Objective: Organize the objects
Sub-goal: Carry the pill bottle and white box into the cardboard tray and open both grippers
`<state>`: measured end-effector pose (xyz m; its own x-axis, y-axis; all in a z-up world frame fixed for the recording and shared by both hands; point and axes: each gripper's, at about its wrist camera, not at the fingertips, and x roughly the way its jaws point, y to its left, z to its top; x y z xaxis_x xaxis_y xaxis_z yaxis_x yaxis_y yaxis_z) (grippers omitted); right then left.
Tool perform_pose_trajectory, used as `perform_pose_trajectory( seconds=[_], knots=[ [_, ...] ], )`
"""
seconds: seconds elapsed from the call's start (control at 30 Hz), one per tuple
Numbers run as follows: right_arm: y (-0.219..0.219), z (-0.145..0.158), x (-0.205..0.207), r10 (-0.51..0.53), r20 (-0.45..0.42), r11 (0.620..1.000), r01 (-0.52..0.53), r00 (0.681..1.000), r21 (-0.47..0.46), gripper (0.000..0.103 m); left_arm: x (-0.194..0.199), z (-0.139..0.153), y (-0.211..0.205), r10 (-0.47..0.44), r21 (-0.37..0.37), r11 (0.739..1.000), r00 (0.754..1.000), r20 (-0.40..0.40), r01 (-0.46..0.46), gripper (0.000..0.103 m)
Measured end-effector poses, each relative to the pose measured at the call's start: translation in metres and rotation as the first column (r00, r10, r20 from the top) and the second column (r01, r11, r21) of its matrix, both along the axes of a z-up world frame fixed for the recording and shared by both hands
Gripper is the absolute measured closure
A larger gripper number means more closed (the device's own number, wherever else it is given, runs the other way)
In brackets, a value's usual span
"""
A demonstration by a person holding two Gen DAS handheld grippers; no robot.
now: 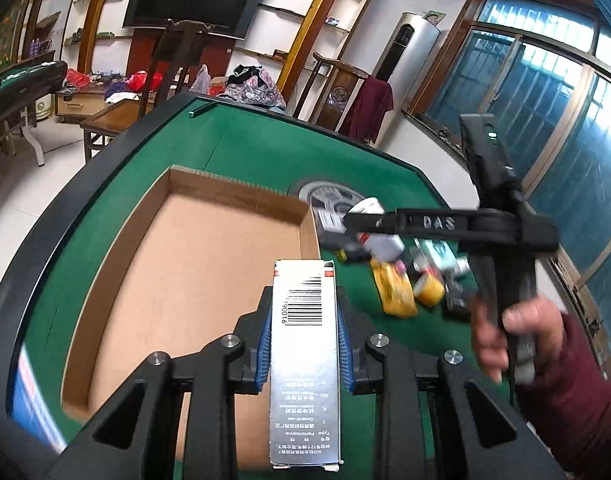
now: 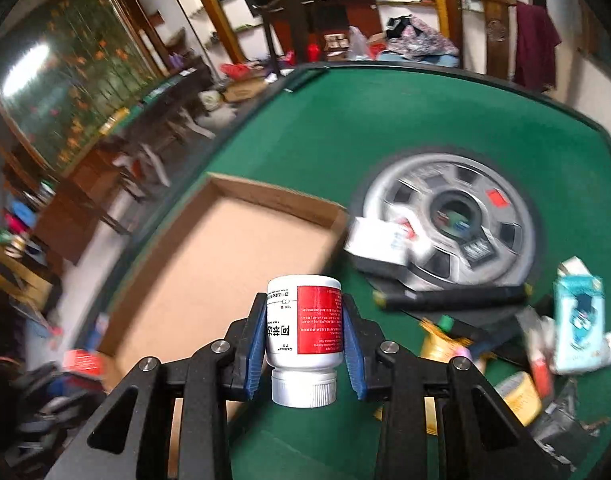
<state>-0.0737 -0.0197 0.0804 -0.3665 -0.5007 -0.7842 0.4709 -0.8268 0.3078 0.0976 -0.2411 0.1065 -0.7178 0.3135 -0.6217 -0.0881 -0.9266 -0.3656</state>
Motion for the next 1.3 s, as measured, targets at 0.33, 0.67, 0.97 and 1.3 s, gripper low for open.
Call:
perform_pose_trajectory(
  seconds=[0.33, 0.67, 0.97, 1.3],
  knots=[
    [-0.076, -0.032, -0.052, -0.07, 0.098, 0.997, 0.068, 0.993, 0.022, 0.065, -0.12, -0.055, -0.03, 0.093, 0.066, 0.992, 0.981, 0.17, -0.105, 0.077],
    [-0.075, -0.053, -0.068, -0.127, 0.149, 0.992, 0.124, 0.981, 0.025, 0.065, -0.142, -0.073, -0.035, 0.12, 0.087, 0.986, 0.973, 0.196, -0.139, 0.076],
    [-0.058, -0.033, -0.063, -0.152, 0.096, 0.988, 0.152, 0.984, 0.009, 0.039, -0.125, -0.053, -0.043, 0.161, 0.107, 0.978, 0.971, 0.176, -0.181, 0.035],
    [0.058, 0.057, 0.022, -0.297, -0.456, 0.943, 0.332, 0.839, -0.004, 0.0, -0.103, -0.012, 0.032, 0.021, 0.029, 0.999, 0.997, 0.076, -0.023, 0.022]
  ],
)
